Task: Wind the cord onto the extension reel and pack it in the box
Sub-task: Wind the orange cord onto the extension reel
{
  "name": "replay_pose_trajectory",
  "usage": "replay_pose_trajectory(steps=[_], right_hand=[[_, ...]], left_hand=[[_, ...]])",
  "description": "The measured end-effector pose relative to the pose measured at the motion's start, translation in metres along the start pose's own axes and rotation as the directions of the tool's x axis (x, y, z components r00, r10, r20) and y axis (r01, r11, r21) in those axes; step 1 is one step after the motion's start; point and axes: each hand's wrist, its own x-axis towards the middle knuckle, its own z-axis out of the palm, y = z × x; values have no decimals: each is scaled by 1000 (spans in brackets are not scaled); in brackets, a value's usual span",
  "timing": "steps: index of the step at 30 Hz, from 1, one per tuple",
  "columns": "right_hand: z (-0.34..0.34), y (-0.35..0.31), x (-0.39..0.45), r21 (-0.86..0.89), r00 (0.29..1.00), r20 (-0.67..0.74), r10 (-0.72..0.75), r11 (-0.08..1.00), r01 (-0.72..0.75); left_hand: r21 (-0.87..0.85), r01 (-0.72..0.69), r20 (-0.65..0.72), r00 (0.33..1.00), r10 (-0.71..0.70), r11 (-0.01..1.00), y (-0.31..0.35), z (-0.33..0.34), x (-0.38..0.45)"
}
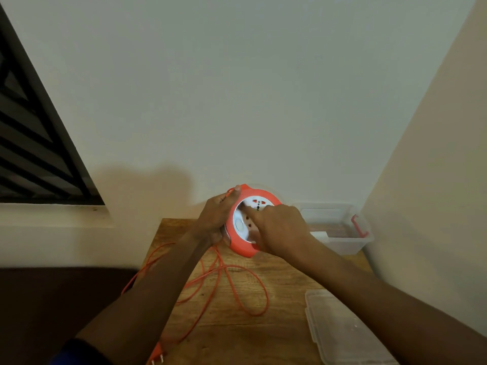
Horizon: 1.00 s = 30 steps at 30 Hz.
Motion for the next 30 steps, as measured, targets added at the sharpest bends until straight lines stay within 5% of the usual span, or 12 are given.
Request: replay_pose_trajectory(steps=[4,9,16,21,30], right_hand=[[1,-3,8,324,911,54,410,855,-404],[3,6,5,526,862,265,433,684,-506],[-5,-5,-6,252,997,5,79,965,-78],[-5,1,-11,209,979,87,-185,964,164],[-5,8,-1,17,963,96,-253,967,253]], left_hand=[[-107,-61,-28,998,58,992,-2,10,-3],[-139,-40,-70,997,31,990,-10,11,-3],[-194,2,-59,998,-14,981,-11,-10,-7],[-210,10,-31,999,-17,978,-12,-16,-9],[-87,-8,58,998,13,996,-8,-5,-6]])
